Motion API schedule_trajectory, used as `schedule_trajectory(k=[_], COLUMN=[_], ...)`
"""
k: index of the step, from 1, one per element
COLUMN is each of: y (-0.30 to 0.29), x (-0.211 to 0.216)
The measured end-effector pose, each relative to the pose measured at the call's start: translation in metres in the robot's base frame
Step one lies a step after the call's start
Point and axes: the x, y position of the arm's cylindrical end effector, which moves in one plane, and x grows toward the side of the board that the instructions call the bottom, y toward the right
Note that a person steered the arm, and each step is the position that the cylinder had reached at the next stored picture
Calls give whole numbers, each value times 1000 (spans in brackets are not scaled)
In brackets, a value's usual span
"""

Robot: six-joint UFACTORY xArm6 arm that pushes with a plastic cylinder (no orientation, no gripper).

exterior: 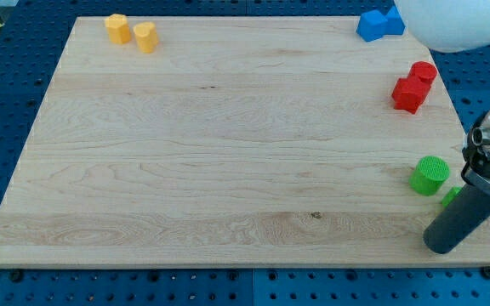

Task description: Push the green circle with the green star upwards

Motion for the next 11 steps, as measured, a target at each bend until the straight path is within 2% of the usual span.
schedule_trajectory(k=[1,2,6,9,10,11], y=[69,89,57,32,15,30], x=[9,8,-25,-93,-94,-82])
